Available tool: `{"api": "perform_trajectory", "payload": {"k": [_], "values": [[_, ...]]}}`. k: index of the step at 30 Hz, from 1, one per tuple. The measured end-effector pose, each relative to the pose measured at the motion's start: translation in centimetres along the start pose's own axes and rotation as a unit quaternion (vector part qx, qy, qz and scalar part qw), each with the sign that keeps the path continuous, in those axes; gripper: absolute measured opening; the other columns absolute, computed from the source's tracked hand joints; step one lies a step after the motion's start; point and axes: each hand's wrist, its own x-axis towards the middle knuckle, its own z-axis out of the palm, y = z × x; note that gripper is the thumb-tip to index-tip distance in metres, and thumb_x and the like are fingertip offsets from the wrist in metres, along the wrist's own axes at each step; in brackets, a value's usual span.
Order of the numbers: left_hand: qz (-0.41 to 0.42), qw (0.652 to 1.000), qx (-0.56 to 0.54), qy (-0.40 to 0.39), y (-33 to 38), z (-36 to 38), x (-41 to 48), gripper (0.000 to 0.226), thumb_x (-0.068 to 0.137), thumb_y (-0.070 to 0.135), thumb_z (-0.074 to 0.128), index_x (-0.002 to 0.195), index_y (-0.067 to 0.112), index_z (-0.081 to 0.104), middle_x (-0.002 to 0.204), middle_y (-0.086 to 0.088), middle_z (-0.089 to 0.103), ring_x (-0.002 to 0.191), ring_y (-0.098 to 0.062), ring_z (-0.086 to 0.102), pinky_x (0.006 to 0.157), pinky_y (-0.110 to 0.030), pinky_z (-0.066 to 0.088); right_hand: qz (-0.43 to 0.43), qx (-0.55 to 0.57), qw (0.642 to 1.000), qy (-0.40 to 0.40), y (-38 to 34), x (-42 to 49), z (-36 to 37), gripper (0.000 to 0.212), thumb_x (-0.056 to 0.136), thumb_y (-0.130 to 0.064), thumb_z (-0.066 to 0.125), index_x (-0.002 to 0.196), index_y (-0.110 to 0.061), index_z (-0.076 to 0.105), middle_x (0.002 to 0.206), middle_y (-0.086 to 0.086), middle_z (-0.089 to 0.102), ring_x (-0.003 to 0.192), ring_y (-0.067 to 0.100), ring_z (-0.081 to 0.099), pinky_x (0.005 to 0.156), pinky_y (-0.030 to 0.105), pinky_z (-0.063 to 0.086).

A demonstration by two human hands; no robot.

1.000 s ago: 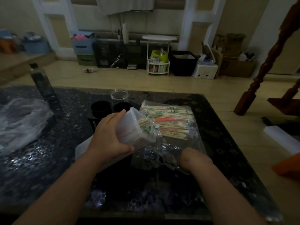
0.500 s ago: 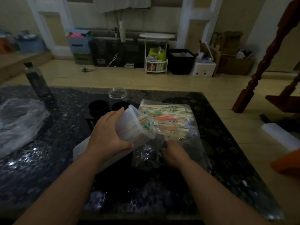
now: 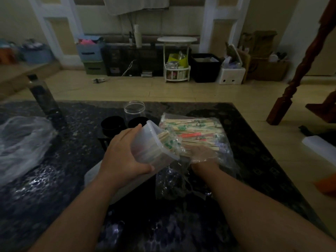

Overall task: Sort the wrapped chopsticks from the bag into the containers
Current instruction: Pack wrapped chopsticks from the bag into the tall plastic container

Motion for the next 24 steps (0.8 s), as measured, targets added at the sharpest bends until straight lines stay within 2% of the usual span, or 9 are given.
{"api": "perform_trajectory", "payload": {"k": [3,7,10,12,14,16,19,21,24], "values": [[-0.003,1.0,0.001,-0.008,0.0,0.0,0.0,0.128,0.029,0.06,0.069,0.149,0.029,0.037,0.14,0.011,0.04,0.13,-0.014,0.036,0.099,-0.027,0.027,0.022,0.014,0.999,-0.046,0.3,-0.1,-0.1,0.026,0.099,-0.022,0.045,0.122,-0.016,0.056,0.132,0.012,0.054,0.118,0.031,0.054,0.094,0.035,0.045],[-0.002,1.0,0.0,-0.01,0.0,-0.1,0.0,0.128,0.029,0.064,0.063,0.149,0.029,0.036,0.141,0.01,0.039,0.131,-0.014,0.035,0.1,-0.029,0.028,-0.002,0.062,0.997,-0.049,0.4,0.3,-0.1,0.023,0.099,-0.021,0.048,0.118,-0.016,0.059,0.123,0.011,0.061,0.098,0.027,0.058,0.08,0.033,0.048],[-0.003,1.0,-0.001,-0.012,0.1,-0.1,-0.1,0.128,0.03,0.064,0.065,0.149,0.03,0.035,0.145,0.006,0.04,0.132,-0.016,0.036,0.103,-0.033,0.031,-0.025,0.004,0.994,-0.108,0.1,0.2,-0.3,0.03,0.102,-0.022,0.047,0.129,-0.011,0.053,0.132,0.015,0.056,0.112,0.029,0.056,0.089,0.036,0.045],[0.001,1.0,0.001,-0.016,0.2,0.0,-0.2,0.127,0.031,0.063,0.065,0.149,0.03,0.035,0.145,0.007,0.04,0.131,-0.016,0.036,0.102,-0.032,0.031,-0.041,-0.025,0.992,-0.119,0.0,-0.1,-0.4,0.037,0.102,-0.022,0.045,0.137,-0.013,0.043,0.139,0.018,0.051,0.123,0.035,0.052,0.098,0.042,0.044],[0.004,1.0,0.004,-0.02,0.3,0.1,-0.2,0.127,0.031,0.063,0.066,0.149,0.031,0.033,0.145,0.007,0.039,0.131,-0.015,0.036,0.101,-0.031,0.03,-0.058,-0.057,0.99,-0.116,0.0,-0.3,-0.4,0.04,0.101,-0.024,0.045,0.14,-0.014,0.041,0.142,0.017,0.048,0.127,0.035,0.049,0.104,0.045,0.042],[0.002,1.0,0.002,-0.024,0.3,0.1,-0.3,0.125,0.034,0.057,0.073,0.15,0.032,0.032,0.145,0.007,0.039,0.131,-0.015,0.035,0.101,-0.031,0.03,-0.062,-0.077,0.989,-0.105,-0.1,-0.5,-0.5,0.042,0.099,-0.029,0.048,0.138,-0.015,0.044,0.141,0.015,0.05,0.126,0.034,0.05,0.105,0.045,0.042],[0.006,1.0,0.004,-0.022,0.3,0.2,-0.5,0.122,0.038,0.05,0.078,0.15,0.032,0.032,0.146,0.007,0.038,0.131,-0.015,0.035,0.1,-0.03,0.03,-0.072,-0.107,0.988,-0.089,-0.1,-1.2,-0.6,0.052,0.095,-0.034,0.052,0.142,-0.014,0.041,0.137,0.014,0.053,0.119,0.032,0.055,0.097,0.041,0.046],[0.006,1.0,0.007,-0.02,0.3,0.1,-0.6,0.123,0.037,0.052,0.077,0.15,0.031,0.032,0.146,0.006,0.039,0.131,-0.016,0.036,0.1,-0.03,0.03,-0.07,-0.126,0.986,-0.085,0.0,-1.5,-0.4,0.052,0.094,-0.036,0.055,0.138,-0.011,0.045,0.132,0.013,0.056,0.114,0.032,0.058,0.093,0.04,0.047],[0.007,1.0,-0.002,-0.016,0.2,0.1,-0.8,0.124,0.034,0.061,0.069,0.149,0.031,0.034,0.145,0.006,0.04,0.13,-0.016,0.037,0.102,-0.033,0.032,-0.065,-0.115,0.989,-0.066,0.1,-2.5,-0.3,0.047,0.095,-0.03,0.055,0.134,-0.006,0.047,0.131,0.015,0.058,0.116,0.032,0.057,0.097,0.041,0.044]]}}
